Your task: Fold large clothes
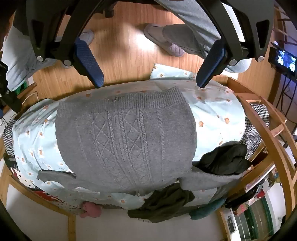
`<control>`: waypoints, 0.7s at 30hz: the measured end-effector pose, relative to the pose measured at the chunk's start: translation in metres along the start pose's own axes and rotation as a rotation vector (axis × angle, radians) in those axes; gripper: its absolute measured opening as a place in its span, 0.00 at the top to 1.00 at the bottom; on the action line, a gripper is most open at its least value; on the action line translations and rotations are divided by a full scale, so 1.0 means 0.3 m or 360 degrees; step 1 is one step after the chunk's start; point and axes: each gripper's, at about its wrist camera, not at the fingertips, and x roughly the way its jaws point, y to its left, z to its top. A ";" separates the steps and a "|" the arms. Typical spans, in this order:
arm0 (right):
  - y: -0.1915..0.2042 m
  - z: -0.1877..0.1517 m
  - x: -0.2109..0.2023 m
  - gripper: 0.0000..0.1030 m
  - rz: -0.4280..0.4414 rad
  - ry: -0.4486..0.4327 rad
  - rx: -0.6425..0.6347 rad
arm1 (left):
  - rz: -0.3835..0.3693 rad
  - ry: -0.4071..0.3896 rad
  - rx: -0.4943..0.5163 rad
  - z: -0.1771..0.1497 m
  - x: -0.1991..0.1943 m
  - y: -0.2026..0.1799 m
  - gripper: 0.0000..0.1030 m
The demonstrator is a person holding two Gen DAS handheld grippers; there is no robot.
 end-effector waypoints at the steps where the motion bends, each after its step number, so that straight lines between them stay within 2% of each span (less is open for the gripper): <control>1: -0.001 0.001 -0.001 0.03 0.0002 -0.0003 0.0005 | 0.0005 0.0004 0.0001 0.000 0.001 0.000 0.04; 21: 0.002 0.006 -0.005 0.03 0.0013 -0.0002 -0.0009 | 0.0008 0.0007 0.0018 -0.016 0.001 0.005 0.04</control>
